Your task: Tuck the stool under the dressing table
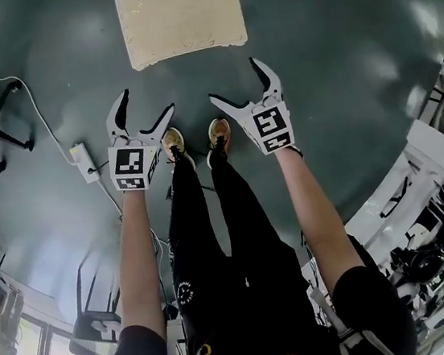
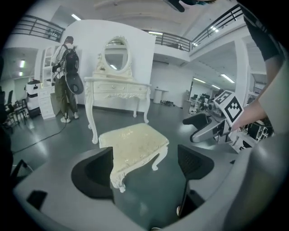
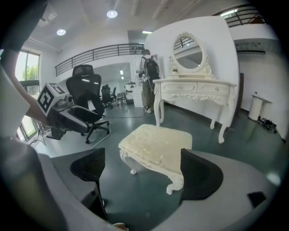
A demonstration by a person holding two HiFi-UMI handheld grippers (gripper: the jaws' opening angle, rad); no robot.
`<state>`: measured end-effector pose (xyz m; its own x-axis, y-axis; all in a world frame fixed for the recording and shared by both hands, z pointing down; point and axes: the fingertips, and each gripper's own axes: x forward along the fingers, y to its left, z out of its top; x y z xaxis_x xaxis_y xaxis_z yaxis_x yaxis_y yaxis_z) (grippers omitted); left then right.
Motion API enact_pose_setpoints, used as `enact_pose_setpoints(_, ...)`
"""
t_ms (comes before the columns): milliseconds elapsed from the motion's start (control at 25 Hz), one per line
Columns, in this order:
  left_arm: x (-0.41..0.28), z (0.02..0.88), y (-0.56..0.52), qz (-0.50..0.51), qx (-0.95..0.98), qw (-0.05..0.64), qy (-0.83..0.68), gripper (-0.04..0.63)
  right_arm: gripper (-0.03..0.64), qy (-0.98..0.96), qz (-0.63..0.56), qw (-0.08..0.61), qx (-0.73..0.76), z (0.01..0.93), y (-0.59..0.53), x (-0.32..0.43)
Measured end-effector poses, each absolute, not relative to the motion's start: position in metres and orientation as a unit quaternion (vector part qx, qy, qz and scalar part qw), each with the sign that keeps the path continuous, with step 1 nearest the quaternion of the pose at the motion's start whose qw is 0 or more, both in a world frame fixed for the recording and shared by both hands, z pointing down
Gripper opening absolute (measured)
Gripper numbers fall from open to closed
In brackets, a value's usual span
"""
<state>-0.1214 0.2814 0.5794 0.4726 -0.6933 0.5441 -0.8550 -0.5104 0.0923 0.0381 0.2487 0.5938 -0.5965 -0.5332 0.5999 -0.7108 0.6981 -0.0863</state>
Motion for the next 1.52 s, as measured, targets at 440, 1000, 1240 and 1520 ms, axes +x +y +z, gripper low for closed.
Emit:
enact_pose_setpoints(440, -0.148, 0.716, 0.250, 0.255, 0.786, 0.247, -0.506, 0.445, 0.515, -0.821, 0.207, 0.335, 0.413, 0.729, 0.213, 0.078)
enact_pose_setpoints(1000, -0.178, 0.793, 0.189, 0.326, 0.760, 0.233, -0.512, 0.428, 0.405, -0.795, 0.174, 0.403, 0.419, 0.782, 0.139, 0.093)
enact_pose_setpoints(1240, -0.175, 0.798, 0.172, 0.314, 0.770, 0.222, -0.510, 0.357, 0.397, -0.791, 0.180, 0.394, 0.433, 0.789, 0.126, 0.086)
enact_pose_setpoints(1520, -0.173, 0.800, 0.169, 0.310, 0.763, 0.228, -0.520, 0.357, 0.394, -0.795, 0.179, 0.398, 0.420, 0.791, 0.123, 0.088)
